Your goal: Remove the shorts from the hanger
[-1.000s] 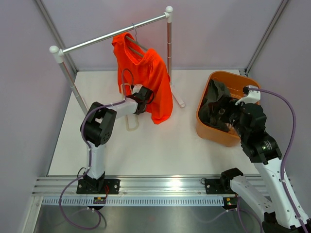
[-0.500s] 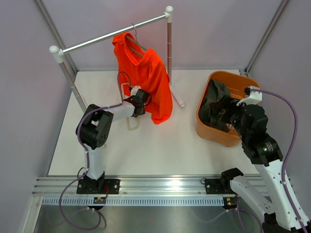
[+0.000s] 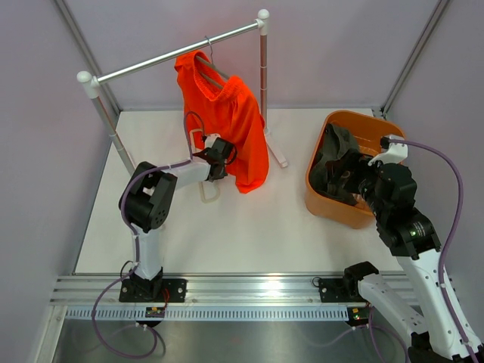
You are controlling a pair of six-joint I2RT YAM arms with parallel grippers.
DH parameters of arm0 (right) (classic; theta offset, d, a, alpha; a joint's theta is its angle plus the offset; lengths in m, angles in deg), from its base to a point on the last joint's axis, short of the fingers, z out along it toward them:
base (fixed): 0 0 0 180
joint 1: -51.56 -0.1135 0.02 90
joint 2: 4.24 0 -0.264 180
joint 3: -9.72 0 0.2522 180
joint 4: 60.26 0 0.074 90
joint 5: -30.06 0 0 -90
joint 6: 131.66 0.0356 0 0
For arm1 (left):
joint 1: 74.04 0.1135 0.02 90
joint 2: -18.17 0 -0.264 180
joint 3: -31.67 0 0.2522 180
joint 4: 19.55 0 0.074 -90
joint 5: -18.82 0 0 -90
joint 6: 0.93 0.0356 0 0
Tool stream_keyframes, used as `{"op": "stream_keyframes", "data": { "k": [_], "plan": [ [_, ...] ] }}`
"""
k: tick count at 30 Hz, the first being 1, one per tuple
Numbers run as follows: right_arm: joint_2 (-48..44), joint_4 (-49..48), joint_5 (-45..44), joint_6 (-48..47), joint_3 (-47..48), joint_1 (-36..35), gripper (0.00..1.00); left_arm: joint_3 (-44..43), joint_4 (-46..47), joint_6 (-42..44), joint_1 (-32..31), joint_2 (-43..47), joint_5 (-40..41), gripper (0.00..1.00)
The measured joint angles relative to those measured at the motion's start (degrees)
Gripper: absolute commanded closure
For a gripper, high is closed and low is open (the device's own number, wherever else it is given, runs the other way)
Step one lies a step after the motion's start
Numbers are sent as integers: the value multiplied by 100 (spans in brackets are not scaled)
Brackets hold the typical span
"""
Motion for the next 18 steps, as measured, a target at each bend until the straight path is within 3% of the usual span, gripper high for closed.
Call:
{"op": "stream_keyframes", "data": {
  "k": [2,10,18],
  "plan": [
    [-7,42,0,0,0,0,0,0,11,-22,0,-4,-20,100],
    [-22,118,0,0,0,0,1,210,118,-13,7,170,-109,100],
    [-37,162,-2,4,0,0,0,1176,-315,-15,17,1263,-393,100]
  ]
}}
